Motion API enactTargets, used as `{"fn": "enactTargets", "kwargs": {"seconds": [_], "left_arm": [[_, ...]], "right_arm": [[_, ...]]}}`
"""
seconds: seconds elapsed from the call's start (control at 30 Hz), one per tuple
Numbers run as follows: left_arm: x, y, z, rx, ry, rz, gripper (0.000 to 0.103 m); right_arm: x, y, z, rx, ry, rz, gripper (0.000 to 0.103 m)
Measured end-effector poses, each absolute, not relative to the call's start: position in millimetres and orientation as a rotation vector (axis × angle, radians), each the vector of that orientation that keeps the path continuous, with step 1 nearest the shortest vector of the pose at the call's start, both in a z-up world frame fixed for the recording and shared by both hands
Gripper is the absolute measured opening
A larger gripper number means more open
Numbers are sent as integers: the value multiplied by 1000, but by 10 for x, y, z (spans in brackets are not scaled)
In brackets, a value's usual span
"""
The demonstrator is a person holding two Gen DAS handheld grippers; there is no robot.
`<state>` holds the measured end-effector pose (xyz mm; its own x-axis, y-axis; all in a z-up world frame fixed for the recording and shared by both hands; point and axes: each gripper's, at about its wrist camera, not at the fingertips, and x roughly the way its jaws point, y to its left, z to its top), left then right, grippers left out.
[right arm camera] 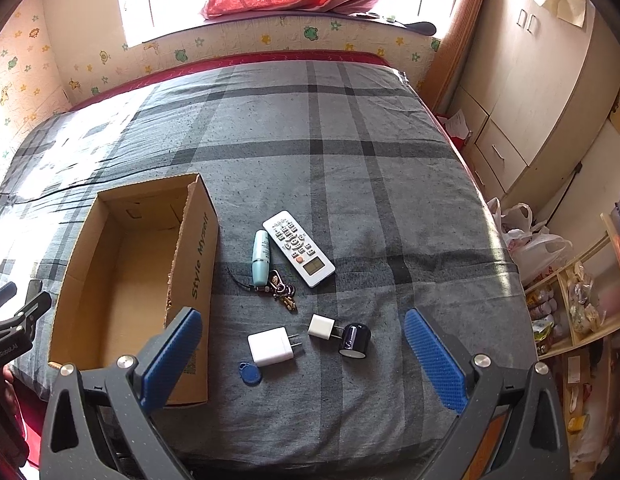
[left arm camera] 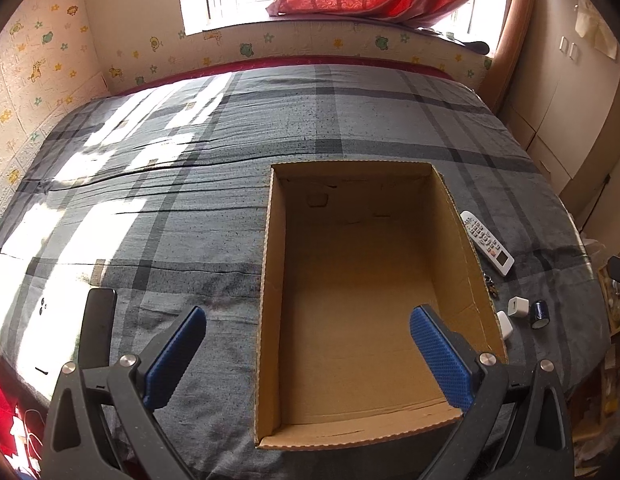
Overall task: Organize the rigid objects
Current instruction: 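Clamp the box's side wall with the left gripper while the right tool approaches the black cap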
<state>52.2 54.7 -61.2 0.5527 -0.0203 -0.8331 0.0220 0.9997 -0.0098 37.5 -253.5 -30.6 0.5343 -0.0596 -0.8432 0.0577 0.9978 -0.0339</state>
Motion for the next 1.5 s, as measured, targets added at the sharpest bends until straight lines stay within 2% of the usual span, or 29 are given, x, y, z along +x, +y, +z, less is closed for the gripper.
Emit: {"fn": "enactTargets", "kwargs": {"seconds": [0.33,0.5,0.7,0.73,0.77,0.87,1.2,1.5], "left_arm": [[924,787,-1315,35,1068,-9,103],[998,852,-1506,40,1096,-10,94],[1050,880,-1574,16,1121,-39,64],[1057,883,-1581,9,1124,-50,52],[1067,885,-1593,8,1128,-56,35],[1085,932,-1645,-31,1137,-73,15],[1066,896,-1696,-7,1137,-67,14],[1056,874,-1708,6,1133,-64,14]], "right_arm": [[472,-2592,-596,5,1056,-96,103],[512,-2638,-693,8,1077,-112,103],[540,-2641,-761,9,1091,-114,103],[545,-2644,-772,9,1093,-114,103],[549,-2651,-784,11,1095,-114,103],[568,-2690,-810,16,1098,-126,103],[669,-2940,-961,20,1105,-185,103],[781,-3225,-1438,63,1187,-217,103]]}}
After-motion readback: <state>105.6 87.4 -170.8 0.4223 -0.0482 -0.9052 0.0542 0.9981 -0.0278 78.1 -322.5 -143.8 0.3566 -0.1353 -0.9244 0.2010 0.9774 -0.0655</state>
